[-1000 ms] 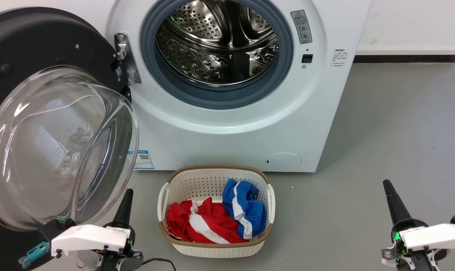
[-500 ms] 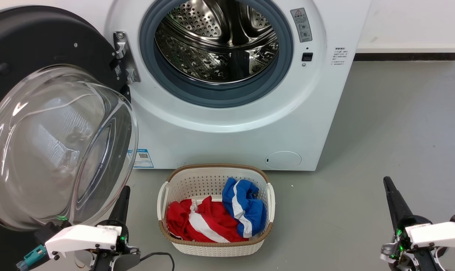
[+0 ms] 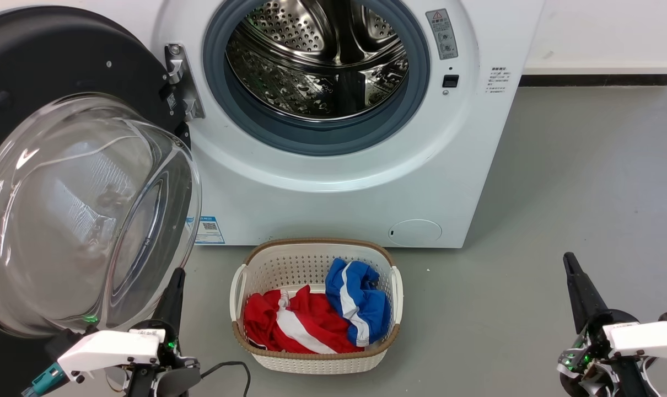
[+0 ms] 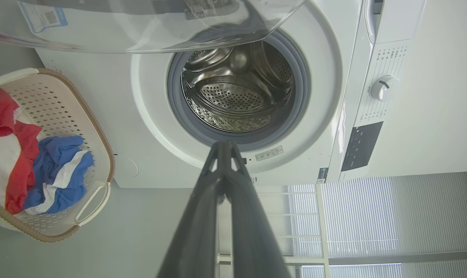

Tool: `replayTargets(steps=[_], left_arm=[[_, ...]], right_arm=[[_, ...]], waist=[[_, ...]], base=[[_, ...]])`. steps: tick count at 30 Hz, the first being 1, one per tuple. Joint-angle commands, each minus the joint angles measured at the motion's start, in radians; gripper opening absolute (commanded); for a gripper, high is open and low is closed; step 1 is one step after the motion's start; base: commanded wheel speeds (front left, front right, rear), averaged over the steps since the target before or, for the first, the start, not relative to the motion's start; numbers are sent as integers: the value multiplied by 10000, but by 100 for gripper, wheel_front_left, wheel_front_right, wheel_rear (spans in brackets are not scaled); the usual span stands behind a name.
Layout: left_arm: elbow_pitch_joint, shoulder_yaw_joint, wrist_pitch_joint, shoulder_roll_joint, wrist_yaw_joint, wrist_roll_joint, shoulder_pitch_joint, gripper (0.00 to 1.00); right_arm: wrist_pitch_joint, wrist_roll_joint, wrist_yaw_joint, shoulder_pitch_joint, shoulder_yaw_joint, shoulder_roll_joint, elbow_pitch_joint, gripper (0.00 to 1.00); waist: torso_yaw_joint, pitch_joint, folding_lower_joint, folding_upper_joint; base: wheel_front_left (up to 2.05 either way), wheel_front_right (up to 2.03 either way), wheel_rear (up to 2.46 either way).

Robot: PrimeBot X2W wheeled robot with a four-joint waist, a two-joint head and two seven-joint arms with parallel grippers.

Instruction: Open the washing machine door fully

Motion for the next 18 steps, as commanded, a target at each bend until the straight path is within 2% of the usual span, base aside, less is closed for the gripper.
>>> replayTargets(steps=[1, 18], left_arm=[[-47, 74, 54, -64, -81, -137, -161, 0], [-34, 456, 316, -239, -283, -931, -164, 0]], right_arm=[[63, 185, 1, -196, -15, 5, 24, 0], [159, 1243, 0, -311, -38, 6, 161, 0]], waist=[[-1, 4, -1, 0], [-12, 70, -1, 0]], base=[[0, 0, 0], [0, 0, 0]])
